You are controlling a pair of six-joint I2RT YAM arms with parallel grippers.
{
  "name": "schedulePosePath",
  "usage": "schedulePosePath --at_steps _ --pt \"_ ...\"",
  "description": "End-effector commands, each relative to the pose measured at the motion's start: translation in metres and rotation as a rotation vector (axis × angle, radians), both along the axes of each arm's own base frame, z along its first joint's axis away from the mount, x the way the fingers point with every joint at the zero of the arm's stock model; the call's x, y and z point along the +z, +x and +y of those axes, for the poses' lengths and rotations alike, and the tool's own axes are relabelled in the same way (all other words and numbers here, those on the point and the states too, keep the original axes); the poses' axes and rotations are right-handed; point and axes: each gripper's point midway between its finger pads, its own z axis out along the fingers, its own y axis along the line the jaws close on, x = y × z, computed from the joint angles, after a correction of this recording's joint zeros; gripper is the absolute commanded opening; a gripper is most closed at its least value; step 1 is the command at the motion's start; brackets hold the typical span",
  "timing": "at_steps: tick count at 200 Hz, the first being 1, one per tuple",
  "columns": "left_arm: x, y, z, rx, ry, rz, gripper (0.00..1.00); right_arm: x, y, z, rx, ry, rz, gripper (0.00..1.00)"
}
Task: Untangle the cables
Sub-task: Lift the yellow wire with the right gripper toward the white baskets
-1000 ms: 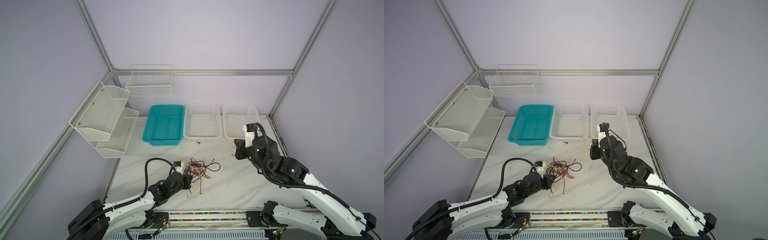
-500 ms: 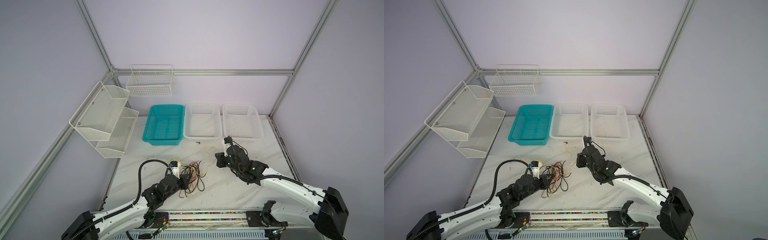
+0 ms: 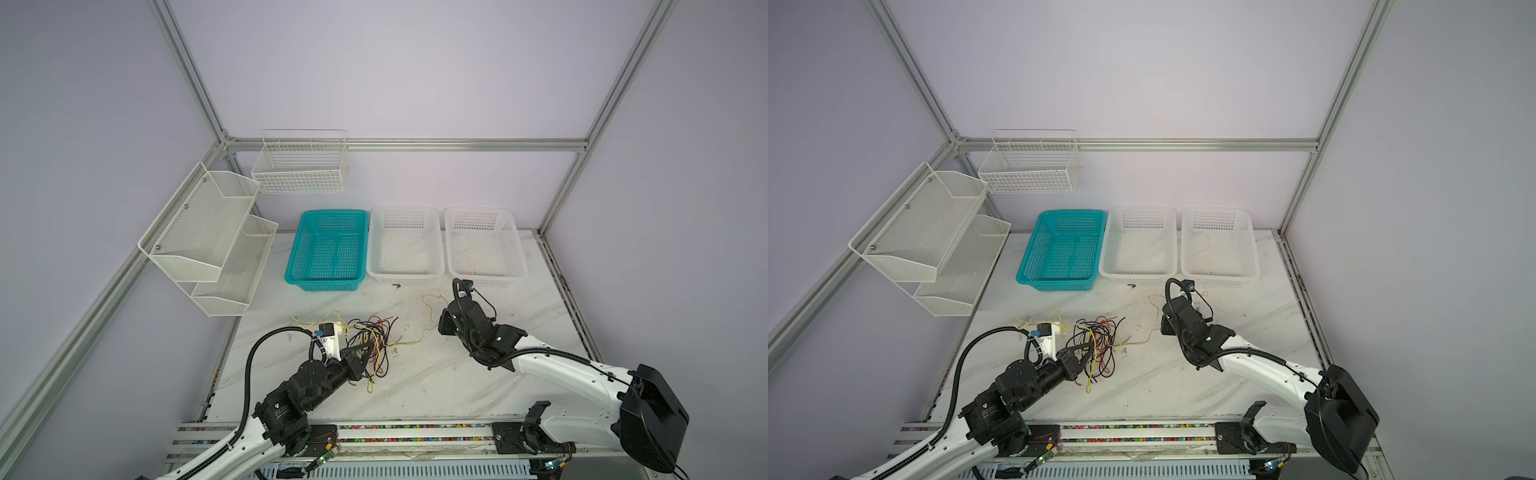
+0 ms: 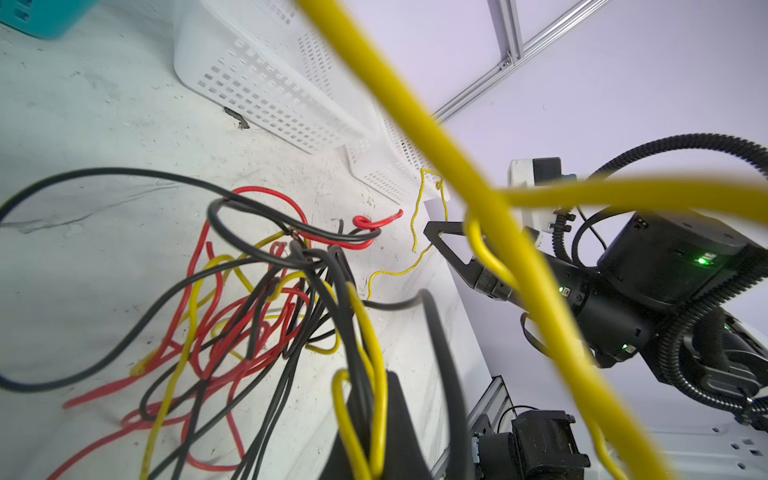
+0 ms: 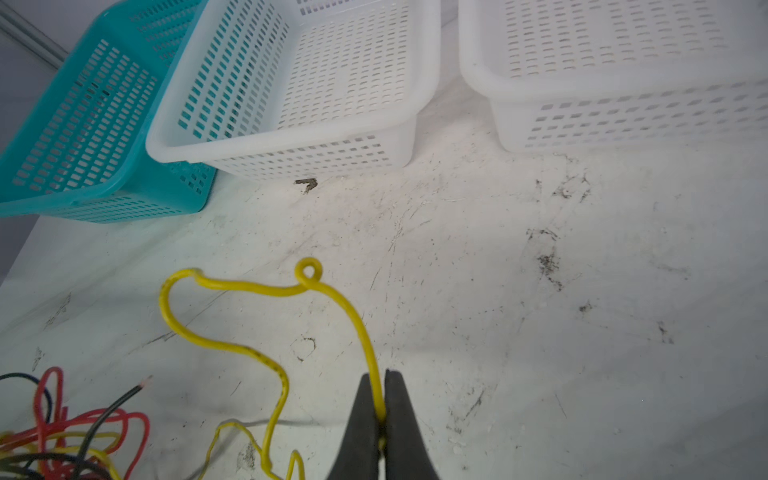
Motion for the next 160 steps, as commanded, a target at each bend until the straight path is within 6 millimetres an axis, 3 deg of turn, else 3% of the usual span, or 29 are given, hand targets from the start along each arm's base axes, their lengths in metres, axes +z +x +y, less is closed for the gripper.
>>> schedulePosePath --at_steps 1,35,53,75,120,160 --pt "0.054 -0.001 0.004 0.002 -0.018 -0.088 0.00 -0.026 0.003 -0.035 -0.096 -0.033 0.073 0.00" --pt "0.100 -0.004 0.015 0.018 0.028 -0.170 0.00 -0.033 0.007 -0.076 -0.190 -0.022 0.109 0.00" --pt "0.106 -0.003 0.019 0.030 0.060 -0.182 0.00 -0.023 0.008 -0.092 -0.207 0.043 0.107 0.00" --pt "0.084 0.002 0.012 0.020 0.105 -0.127 0.00 0.013 0.005 -0.096 -0.210 0.078 0.040 0.00" --pt "0.016 0.012 -0.012 -0.045 0.212 0.007 0.00 0.101 0.004 -0.101 -0.176 0.083 -0.114 0.00" --pt "-0.012 0.019 -0.019 -0.089 0.383 0.018 0.00 0.173 0.009 -0.102 -0.160 0.099 -0.243 0.00"
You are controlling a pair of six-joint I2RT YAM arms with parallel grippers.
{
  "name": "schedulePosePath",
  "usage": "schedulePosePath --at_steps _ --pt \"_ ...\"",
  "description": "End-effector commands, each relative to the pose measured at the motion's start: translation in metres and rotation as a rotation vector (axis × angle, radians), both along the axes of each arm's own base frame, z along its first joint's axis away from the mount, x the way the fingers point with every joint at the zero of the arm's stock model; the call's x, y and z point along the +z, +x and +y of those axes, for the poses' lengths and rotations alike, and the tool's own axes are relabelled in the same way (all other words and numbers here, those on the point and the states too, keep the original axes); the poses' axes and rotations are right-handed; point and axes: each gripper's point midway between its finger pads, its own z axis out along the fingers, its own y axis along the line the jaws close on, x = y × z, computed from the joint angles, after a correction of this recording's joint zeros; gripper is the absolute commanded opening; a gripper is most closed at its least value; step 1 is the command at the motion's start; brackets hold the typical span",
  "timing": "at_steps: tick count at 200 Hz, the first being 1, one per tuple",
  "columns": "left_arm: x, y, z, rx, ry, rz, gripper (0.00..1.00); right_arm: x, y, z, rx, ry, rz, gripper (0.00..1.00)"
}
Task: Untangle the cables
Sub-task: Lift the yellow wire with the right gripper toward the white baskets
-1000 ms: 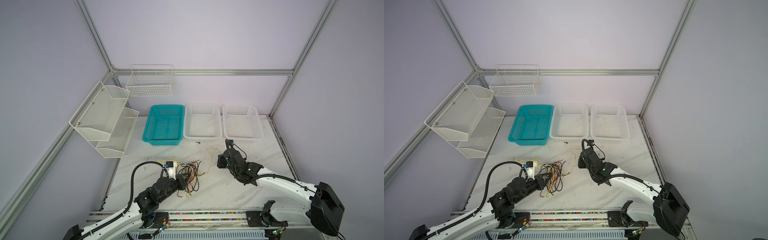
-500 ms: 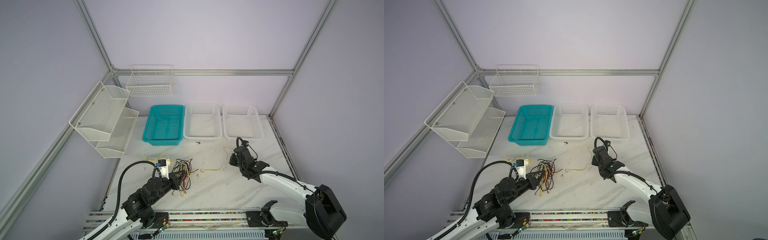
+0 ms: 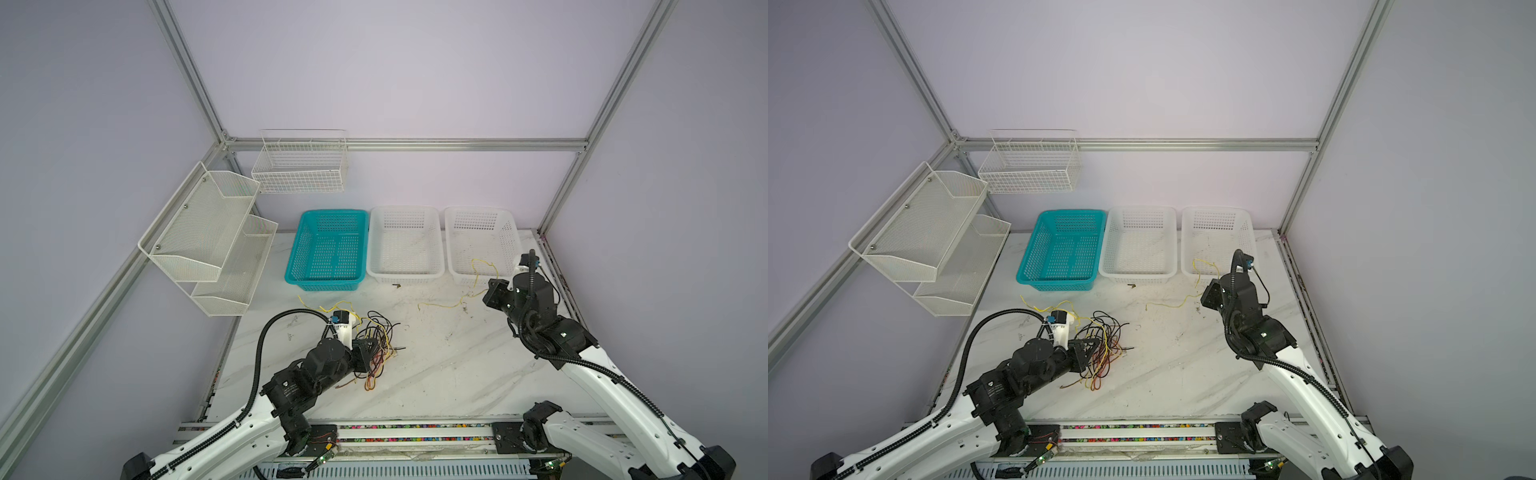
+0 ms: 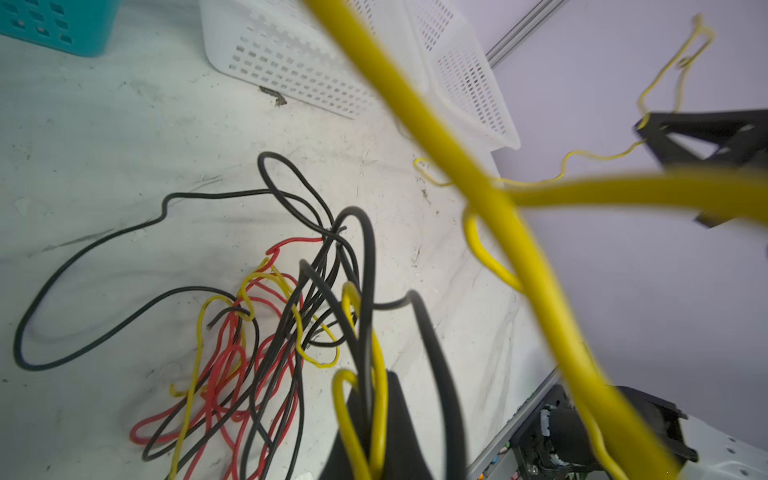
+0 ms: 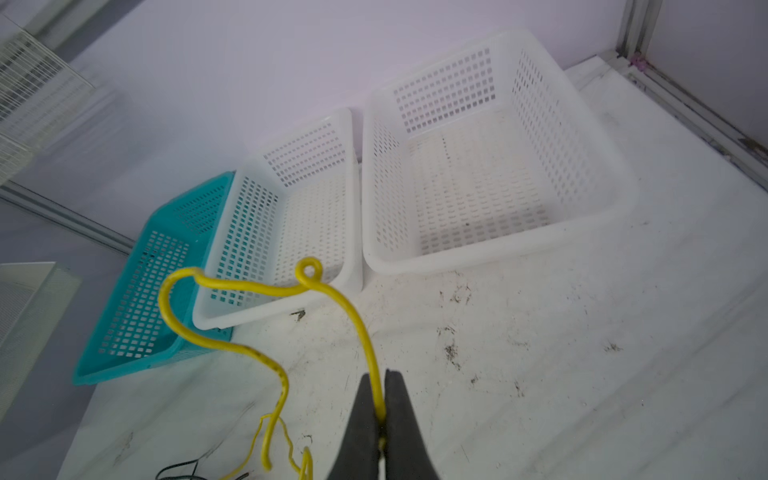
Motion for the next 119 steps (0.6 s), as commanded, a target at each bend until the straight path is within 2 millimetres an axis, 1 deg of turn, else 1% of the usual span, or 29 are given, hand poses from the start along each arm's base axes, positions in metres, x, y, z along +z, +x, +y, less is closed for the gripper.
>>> schedulePosePath --at_steps 1,18,30,44,52,63,84,104,119 --pt "-0.003 0.005 -0.005 -0.052 0.065 -0.059 0.00 0.029 -0.002 -0.006 -0.004 -0.047 -0.035 0.00" --pt "-0.007 0.008 -0.004 -0.081 0.181 -0.063 0.00 0.050 0.004 -0.006 -0.017 -0.046 -0.074 0.00" --pt "-0.007 0.014 0.002 -0.052 0.246 -0.055 0.00 0.059 0.010 -0.005 -0.025 -0.044 -0.091 0.00" --pt "-0.008 0.018 0.000 -0.048 0.276 -0.033 0.00 0.066 0.017 -0.004 -0.039 -0.046 -0.101 0.00" --pt "-0.010 0.020 0.002 -0.041 0.317 -0.006 0.00 0.071 0.021 -0.004 -0.050 -0.045 -0.112 0.00" --pt "-0.007 0.022 0.000 -0.056 0.360 0.011 0.00 0.078 0.027 -0.007 -0.085 -0.051 -0.134 0.00" --pt "-0.001 0.023 -0.012 -0.132 0.409 0.030 0.00 0.088 0.036 -0.011 -0.128 -0.051 -0.163 0.00" --pt "0.005 0.022 -0.024 -0.248 0.480 0.014 0.00 0.093 0.050 -0.002 -0.122 -0.037 -0.186 0.00" --pt "0.008 0.024 -0.026 -0.310 0.556 -0.009 0.00 0.095 0.061 0.006 -0.109 -0.031 -0.187 0.00"
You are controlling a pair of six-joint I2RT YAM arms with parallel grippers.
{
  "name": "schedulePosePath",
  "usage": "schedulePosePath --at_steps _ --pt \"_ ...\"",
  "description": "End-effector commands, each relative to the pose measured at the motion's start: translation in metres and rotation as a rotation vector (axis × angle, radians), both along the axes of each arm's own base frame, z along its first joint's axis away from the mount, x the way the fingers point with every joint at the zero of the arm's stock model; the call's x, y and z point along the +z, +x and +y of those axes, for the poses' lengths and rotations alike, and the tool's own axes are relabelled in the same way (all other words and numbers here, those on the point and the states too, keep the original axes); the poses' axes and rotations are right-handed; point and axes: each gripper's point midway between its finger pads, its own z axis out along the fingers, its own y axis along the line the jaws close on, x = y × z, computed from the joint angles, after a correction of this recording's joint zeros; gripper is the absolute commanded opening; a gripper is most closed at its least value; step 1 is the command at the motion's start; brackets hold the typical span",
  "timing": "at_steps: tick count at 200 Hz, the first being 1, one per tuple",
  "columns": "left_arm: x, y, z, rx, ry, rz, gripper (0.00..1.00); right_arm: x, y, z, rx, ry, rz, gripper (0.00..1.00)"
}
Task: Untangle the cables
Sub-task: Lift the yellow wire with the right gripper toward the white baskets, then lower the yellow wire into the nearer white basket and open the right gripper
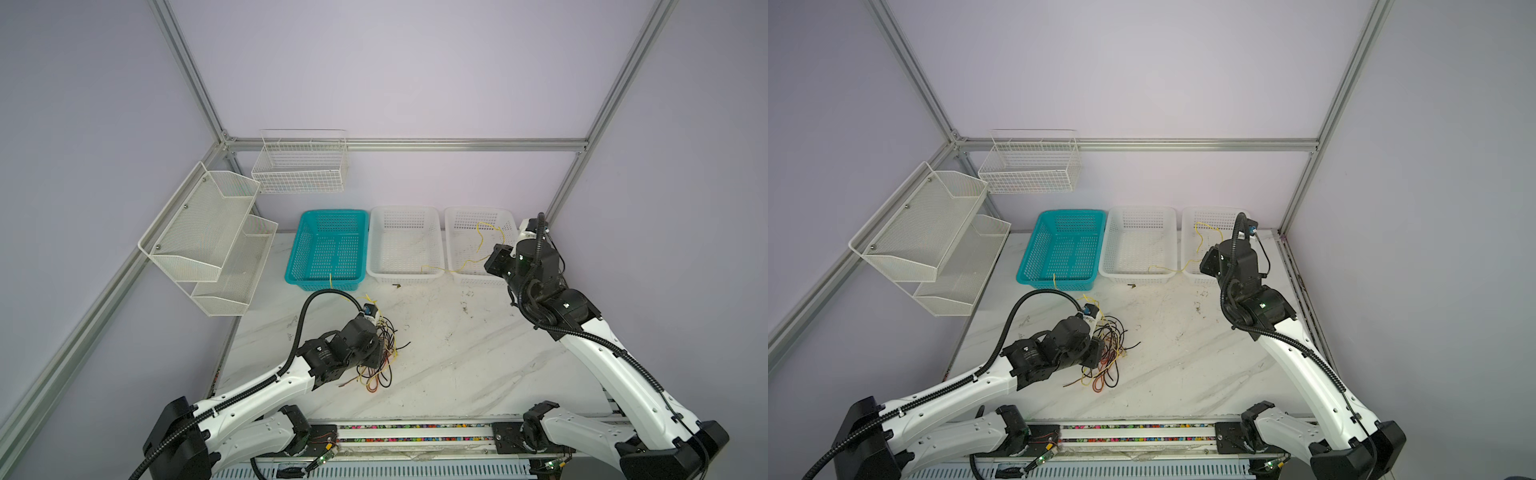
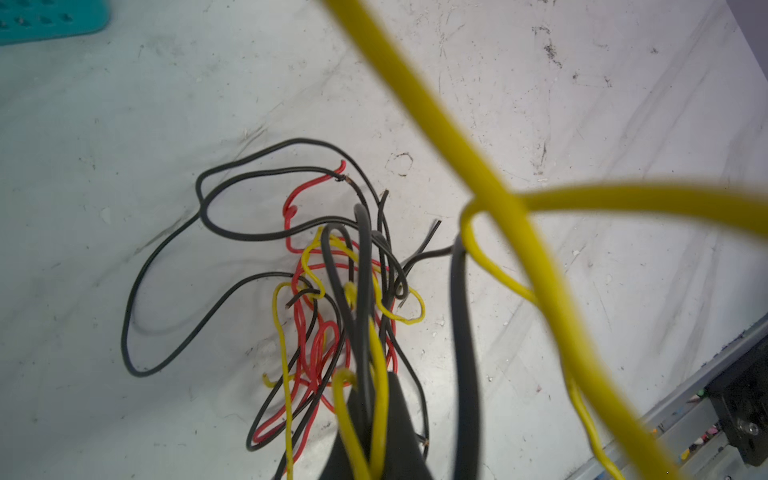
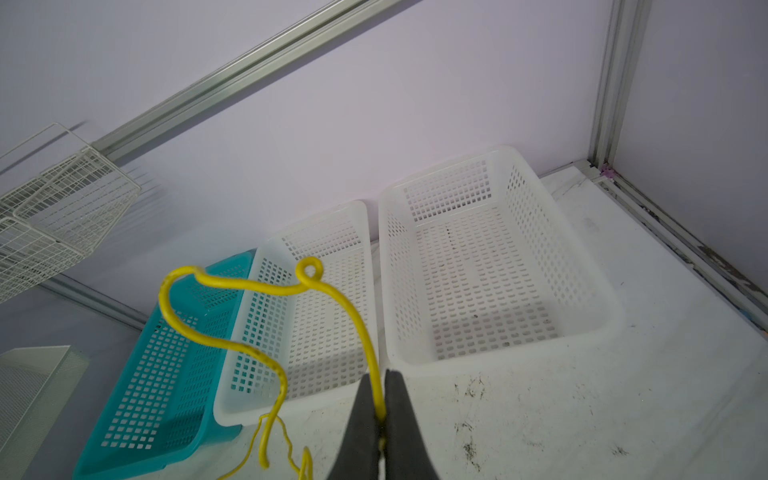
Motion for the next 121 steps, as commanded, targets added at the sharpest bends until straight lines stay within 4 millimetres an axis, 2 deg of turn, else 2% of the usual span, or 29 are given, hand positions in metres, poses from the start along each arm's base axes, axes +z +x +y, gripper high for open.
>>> schedulePosePath --at_steps 1,31,57,121 --pt "0.041 0.008 -0.015 -0.160 0.064 -0.078 0.00 0.025 0.016 0.005 -0.016 0.017 -0.075 0.00" --pt "0.035 0.015 -0.010 -0.222 0.166 -0.141 0.00 0.033 0.033 0.008 -0.043 0.007 -0.089 0.00" --pt "0.031 0.014 -0.011 -0.257 0.168 -0.169 0.00 0.041 0.042 0.011 -0.048 -0.004 -0.113 0.00" --pt "0.049 0.013 0.004 -0.207 0.161 -0.241 0.00 0.024 0.071 0.023 -0.055 -0.049 -0.072 0.00"
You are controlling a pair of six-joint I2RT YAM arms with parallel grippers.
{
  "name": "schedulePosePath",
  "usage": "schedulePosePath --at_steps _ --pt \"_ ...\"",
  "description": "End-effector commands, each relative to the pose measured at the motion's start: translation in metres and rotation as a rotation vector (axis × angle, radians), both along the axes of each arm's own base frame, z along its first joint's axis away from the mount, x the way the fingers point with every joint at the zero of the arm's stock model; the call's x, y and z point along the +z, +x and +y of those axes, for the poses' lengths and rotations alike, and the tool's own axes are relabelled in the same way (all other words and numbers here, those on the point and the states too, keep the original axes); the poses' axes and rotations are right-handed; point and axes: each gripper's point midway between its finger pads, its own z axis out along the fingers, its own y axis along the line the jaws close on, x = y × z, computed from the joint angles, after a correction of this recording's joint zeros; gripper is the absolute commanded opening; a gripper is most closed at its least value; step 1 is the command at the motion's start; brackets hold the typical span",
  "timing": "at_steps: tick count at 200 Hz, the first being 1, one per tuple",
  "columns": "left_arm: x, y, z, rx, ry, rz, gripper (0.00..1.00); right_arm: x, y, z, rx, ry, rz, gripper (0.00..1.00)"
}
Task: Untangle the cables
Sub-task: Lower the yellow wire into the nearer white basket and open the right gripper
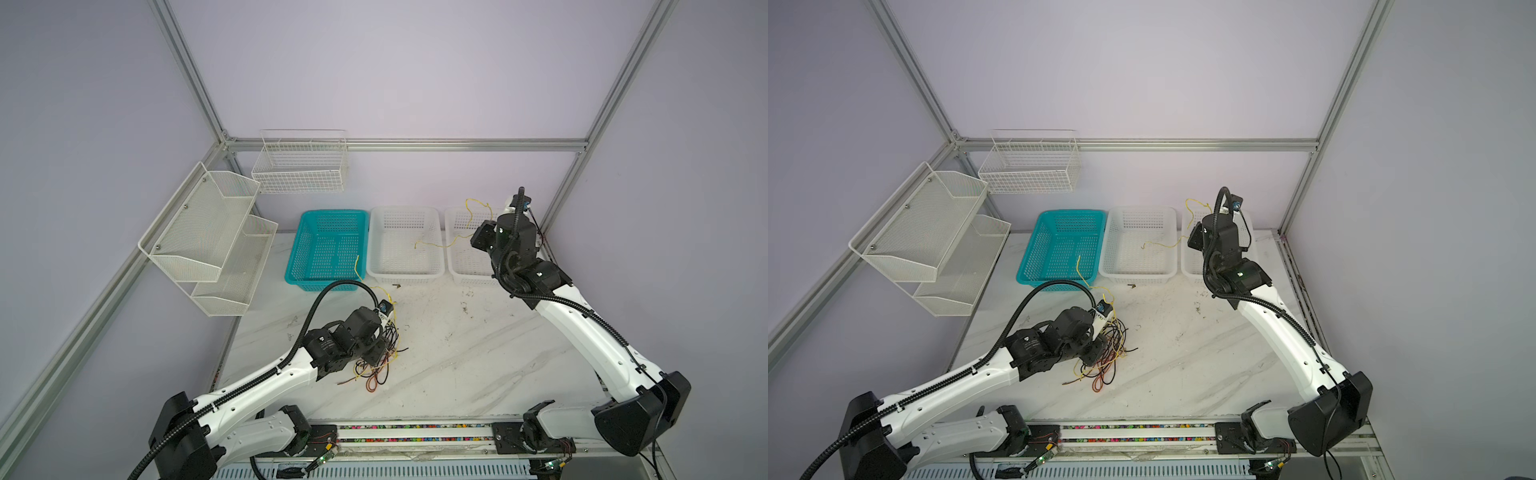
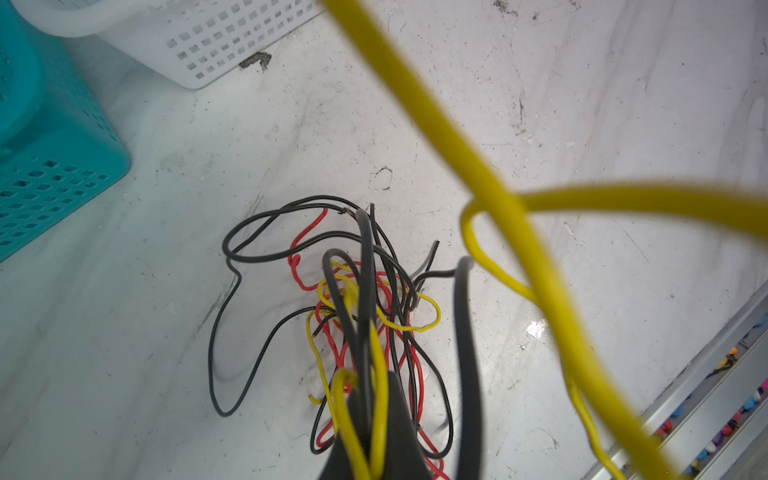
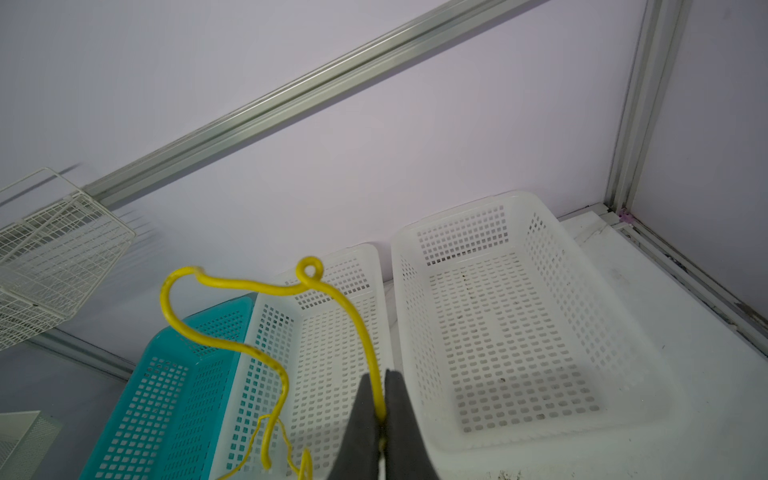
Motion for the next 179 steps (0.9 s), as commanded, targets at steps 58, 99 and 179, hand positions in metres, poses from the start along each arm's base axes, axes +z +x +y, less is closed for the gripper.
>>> schedulePosePath --at_steps 58,99,179 --pt "0.033 0.008 0.009 0.020 -0.038 -0.134 0.00 0.004 0.024 0.011 -0.002 -0.019 -0.007 0.00" --pt "0.036 0.008 0.010 0.020 -0.041 -0.144 0.00 -0.012 0.042 0.026 0.031 -0.035 0.026 0.00" --pt "0.031 0.006 0.011 0.017 -0.030 -0.134 0.00 -0.090 0.106 0.086 0.152 -0.062 0.170 0.00"
